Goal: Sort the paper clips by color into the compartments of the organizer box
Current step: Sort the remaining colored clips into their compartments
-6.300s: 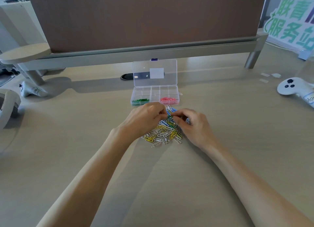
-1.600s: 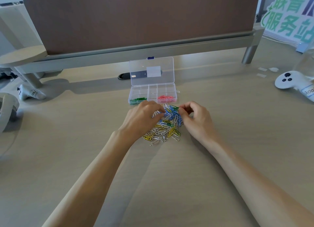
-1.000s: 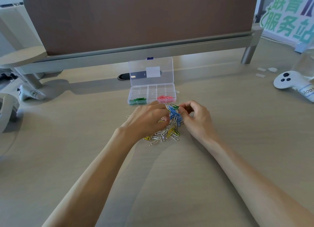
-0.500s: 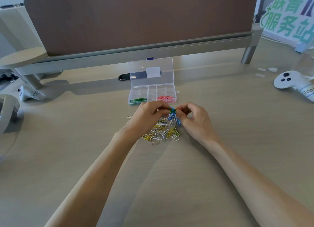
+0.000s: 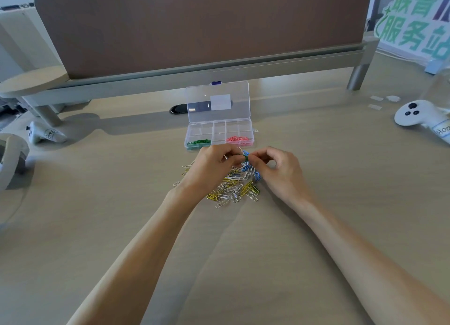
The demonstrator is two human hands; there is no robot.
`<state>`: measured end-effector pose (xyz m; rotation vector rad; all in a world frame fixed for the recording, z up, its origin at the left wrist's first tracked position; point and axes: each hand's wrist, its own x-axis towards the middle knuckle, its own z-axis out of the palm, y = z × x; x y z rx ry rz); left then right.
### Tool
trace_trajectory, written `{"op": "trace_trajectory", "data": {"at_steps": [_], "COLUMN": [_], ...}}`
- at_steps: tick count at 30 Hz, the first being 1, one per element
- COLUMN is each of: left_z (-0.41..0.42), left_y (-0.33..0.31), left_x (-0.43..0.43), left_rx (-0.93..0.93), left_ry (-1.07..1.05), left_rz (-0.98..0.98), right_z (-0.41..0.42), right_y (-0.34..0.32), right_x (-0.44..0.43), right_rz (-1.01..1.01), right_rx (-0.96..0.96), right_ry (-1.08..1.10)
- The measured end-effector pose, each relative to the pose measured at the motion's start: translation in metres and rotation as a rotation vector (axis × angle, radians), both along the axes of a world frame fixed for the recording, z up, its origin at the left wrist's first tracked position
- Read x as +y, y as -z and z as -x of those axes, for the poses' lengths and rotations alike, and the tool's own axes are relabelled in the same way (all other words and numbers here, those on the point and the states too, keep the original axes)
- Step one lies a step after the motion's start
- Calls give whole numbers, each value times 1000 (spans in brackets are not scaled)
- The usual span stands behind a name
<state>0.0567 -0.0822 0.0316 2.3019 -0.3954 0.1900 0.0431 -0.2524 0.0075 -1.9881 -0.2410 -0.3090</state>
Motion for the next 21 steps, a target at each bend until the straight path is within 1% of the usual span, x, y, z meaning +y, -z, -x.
{"op": "trace_trajectory", "data": {"at_steps": [4, 6, 8, 10, 14, 17, 21], "left_z": [-11, -21, -32, -43, -55, -58, -63], "left_y": [-6, -8, -9, -7, 2, 3, 4], "left_x": [17, 31, 46, 60, 72, 70, 70], "left_rx": [-6, -44, -83, -83, -70, -100, -119], "left_ry": [-112, -204, -293, -356, -401, -417, -416], "left_rz": [16, 15, -29, -83, -181, -265, -286], "right_z": [-2, -2, -2, -2, -2, -1, 0], "right_y": [2, 3, 3, 3, 5, 5, 4], "right_x": [0, 0, 0, -1, -1, -2, -1], "right_rz": [-18, -30, -33, -34, -25, -27, -22], "right_rx": [2, 10, 19, 26, 14, 17, 15], "right_ry": [34, 37, 38, 40, 40, 43, 46]}}
